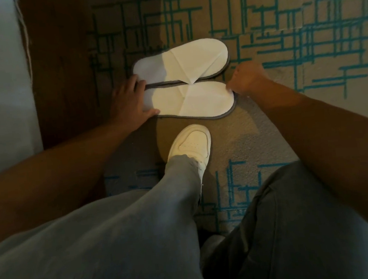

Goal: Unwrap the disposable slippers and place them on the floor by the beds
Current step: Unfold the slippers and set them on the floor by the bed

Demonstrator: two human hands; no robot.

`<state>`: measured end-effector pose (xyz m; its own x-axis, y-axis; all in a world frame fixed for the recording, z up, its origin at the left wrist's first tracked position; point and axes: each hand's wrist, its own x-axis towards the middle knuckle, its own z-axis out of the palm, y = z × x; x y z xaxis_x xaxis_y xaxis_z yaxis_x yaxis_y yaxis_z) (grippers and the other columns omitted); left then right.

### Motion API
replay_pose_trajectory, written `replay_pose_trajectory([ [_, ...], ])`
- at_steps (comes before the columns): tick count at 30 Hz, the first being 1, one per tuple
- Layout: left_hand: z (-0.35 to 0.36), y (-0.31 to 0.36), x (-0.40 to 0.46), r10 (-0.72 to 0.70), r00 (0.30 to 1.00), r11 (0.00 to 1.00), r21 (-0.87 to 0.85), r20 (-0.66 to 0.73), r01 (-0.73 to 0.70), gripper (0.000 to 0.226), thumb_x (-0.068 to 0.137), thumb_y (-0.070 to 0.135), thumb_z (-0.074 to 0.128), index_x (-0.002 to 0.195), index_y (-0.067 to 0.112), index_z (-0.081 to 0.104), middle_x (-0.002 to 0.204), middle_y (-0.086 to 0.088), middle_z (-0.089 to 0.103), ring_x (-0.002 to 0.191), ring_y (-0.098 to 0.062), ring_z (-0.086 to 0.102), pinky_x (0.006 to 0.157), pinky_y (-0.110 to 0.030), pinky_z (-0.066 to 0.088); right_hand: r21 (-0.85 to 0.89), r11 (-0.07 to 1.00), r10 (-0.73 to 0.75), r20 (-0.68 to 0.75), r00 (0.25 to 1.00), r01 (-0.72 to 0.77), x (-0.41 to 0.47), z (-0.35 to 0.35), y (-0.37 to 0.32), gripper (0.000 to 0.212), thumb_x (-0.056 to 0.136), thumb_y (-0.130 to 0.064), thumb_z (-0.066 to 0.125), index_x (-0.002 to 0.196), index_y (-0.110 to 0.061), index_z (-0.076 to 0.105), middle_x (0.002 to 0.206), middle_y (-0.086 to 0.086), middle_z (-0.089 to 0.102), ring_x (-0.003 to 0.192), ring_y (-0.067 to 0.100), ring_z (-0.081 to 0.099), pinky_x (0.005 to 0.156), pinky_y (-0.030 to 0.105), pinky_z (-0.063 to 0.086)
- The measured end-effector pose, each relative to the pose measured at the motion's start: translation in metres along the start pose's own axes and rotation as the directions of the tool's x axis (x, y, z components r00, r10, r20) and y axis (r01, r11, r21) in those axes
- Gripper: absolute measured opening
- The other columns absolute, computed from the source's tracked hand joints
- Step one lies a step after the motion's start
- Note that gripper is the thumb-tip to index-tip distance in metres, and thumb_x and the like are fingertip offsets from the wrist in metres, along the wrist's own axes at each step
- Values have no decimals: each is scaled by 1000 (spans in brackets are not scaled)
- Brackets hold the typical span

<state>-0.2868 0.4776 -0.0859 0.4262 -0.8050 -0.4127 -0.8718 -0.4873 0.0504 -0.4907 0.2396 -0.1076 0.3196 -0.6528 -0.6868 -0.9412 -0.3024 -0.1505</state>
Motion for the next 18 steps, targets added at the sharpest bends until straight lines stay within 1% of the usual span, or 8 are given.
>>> replay_pose_trajectory([
  [4,-1,5,0,-14,1000,1000,-18,10,14,86,81,53,74,147,13,36,156,-16,30,139,-39,38,112,-55,34,-4,1000,-9,-59,998,9,-1,-9,-7,39,92,-23,63,124,-2,61,125,20,64,116,35,62,92,43,55],
  [7,0,8,0,-23,1000,1000,-2,15,23,86,81,53,74,147,12,36,153,-16,32,136,-39,40,112,-53,36,-77,997,-34,-61,998,30,0,-6,-6,39,97,-25,55,127,0,58,130,22,61,119,37,60,92,42,51],
  [10,0,9,1,-24,1000,1000,-3,9,24,85,80,52,75,145,12,38,151,-16,34,134,-38,42,110,-52,38,-34,999,-2,-99,995,-1,-8,-3,-4,37,96,-22,58,128,-4,57,131,21,60,120,37,59,92,44,50],
  [12,-1,8,1,-25,1000,1000,-2,12,25,85,80,52,75,146,12,38,151,-16,34,134,-38,42,110,-51,38,44,999,-10,-173,985,18,-10,-3,-5,45,93,-23,61,134,-8,51,133,19,59,121,38,58,93,46,50],
  [14,0,8,0,-20,1000,1000,5,7,20,85,81,52,75,146,12,38,151,-16,34,133,-38,43,110,-50,38,156,983,-57,-252,966,99,-11,-5,-9,54,91,-31,61,141,-17,47,134,14,59,121,36,59,93,48,52],
  [15,0,8,0,-14,1000,1000,8,9,14,85,81,53,74,146,12,39,151,-16,35,133,-38,43,110,-50,38,232,963,-70,-269,961,135,-11,-5,-12,55,91,-35,60,143,-23,47,134,11,61,120,34,60,93,47,53],
  [16,0,8,0,-6,1000,1000,14,10,6,84,81,53,74,145,11,39,150,-16,35,132,-38,43,109,-50,39,320,936,-58,-276,959,149,-9,-6,-15,55,91,-36,60,143,-26,48,134,8,63,120,31,61,94,45,54],
  [18,-3,7,2,9,1000,1000,30,19,-10,84,81,53,74,145,10,40,147,-16,37,130,-37,44,108,-50,39,528,845,59,-239,969,79,-3,-8,-24,52,93,-37,60,142,-23,50,133,8,63,118,28,62,96,45,55],
])
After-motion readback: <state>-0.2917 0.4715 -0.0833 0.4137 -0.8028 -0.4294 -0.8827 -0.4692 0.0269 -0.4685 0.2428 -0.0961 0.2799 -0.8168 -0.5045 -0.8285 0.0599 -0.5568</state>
